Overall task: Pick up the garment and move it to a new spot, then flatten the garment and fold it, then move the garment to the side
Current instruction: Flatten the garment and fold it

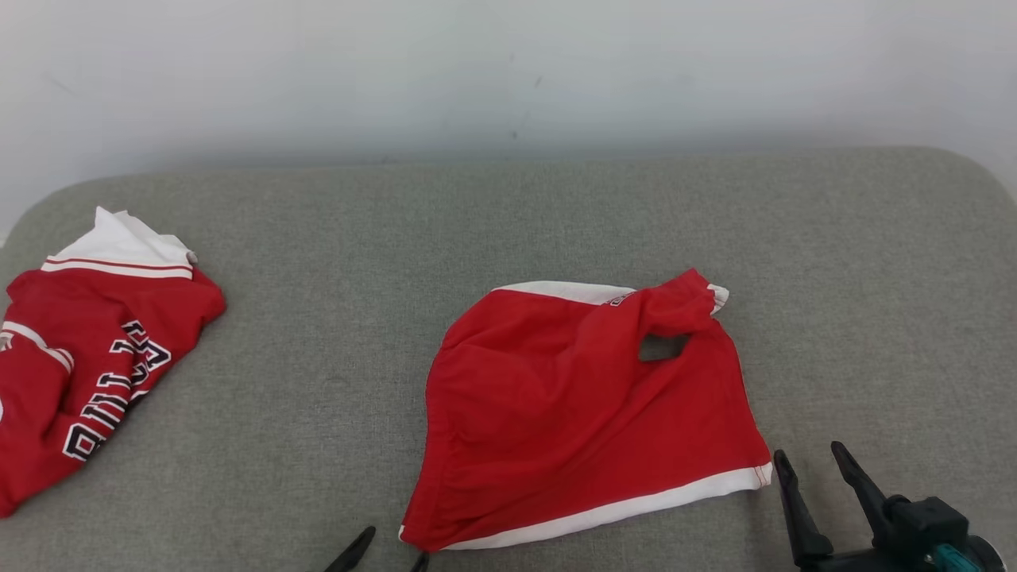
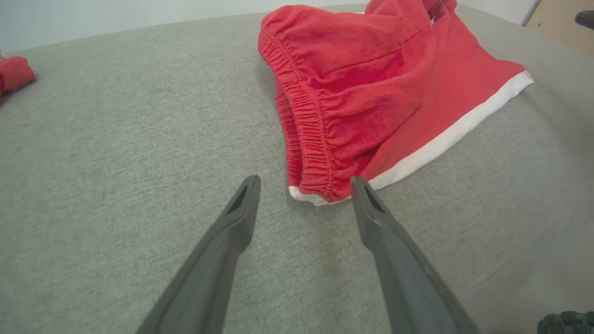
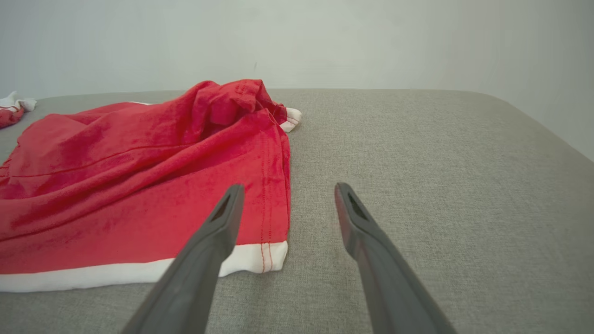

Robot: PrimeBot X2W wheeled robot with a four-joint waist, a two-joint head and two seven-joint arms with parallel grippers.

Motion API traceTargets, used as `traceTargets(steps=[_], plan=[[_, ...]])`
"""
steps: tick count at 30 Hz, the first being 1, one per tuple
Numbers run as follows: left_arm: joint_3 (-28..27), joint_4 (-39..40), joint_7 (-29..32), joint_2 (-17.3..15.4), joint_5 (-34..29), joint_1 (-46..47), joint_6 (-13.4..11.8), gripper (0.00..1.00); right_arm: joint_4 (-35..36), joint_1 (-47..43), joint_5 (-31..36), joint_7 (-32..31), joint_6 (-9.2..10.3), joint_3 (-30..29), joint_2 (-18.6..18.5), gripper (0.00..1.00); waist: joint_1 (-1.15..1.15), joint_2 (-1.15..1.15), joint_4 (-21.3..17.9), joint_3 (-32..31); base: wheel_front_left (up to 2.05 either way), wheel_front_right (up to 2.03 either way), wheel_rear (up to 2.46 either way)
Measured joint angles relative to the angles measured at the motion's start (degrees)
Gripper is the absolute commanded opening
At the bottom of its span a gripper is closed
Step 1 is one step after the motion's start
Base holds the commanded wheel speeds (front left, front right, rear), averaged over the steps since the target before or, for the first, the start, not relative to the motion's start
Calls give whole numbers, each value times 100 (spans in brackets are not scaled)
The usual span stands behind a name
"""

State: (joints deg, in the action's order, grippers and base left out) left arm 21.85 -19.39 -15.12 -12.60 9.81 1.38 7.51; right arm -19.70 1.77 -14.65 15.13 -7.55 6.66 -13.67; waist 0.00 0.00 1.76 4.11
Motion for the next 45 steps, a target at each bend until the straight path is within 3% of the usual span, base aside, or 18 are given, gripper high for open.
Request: traceTargets(steps=[10, 19, 20, 21, 22, 23, 24, 25, 30, 38, 45], plan=[[925, -708, 0, -309, 240, 816, 0, 100, -865, 567, -97, 0, 0, 434, 14, 100, 0, 0, -48, 356, 0, 0, 0], [1258, -992, 0, -346, 431, 1178, 0, 100, -1510, 912, -313, 1, 0, 750, 90, 100, 0, 0, -109, 489, 0, 0, 0], [1291, -1023, -1, -342, 450, 1200, 0, 55, -1605, 949, -353, 1, -1, 783, 114, 100, 1, 0, -107, 486, 0, 0, 0], [1319, -1048, -1, -332, 478, 1220, 0, 40, -1708, 994, -388, 1, -1, 809, 153, 100, 1, 0, -104, 483, 0, 0, 0], [1333, -1072, -1, -315, 523, 1229, -1, 17, -1809, 1045, -421, 1, 0, 849, 185, 97, 0, 0, -99, 480, 0, 0, 0], [1350, -1093, -1, -298, 570, 1235, -1, 0, -1903, 1099, -456, 3, -1, 877, 208, 49, 0, 0, -93, 478, 0, 0, 0], [1371, -1123, -1, -282, 619, 1240, -1, 0, -1998, 1159, -521, 9, 0, 905, 226, 40, 0, 0, -90, 477, 0, 0, 0], [1379, -1135, -2, -266, 655, 1241, 0, 0, -2078, 1220, -580, 11, 0, 946, 243, 0, 0, 0, -90, 477, 0, 0, 0], [1249, -1020, -1, -153, 816, 1215, 1, 0, -2008, 1333, -733, 1, 0, 1051, 298, 0, 1, 0, -85, 426, 0, 0, 0], [728, -90, -1, -103, 1018, 1130, 2, 0, -1058, 1101, -761, 1, 0, 755, -32, 0, 0, 0, -175, 295, 0, 0, 0], [833, 367, -1, -325, 1058, 2168, 2, 0, -456, 1785, -988, 0, 0, 878, -353, 0, 0, 0, -287, 417, 0, 0, 0]])
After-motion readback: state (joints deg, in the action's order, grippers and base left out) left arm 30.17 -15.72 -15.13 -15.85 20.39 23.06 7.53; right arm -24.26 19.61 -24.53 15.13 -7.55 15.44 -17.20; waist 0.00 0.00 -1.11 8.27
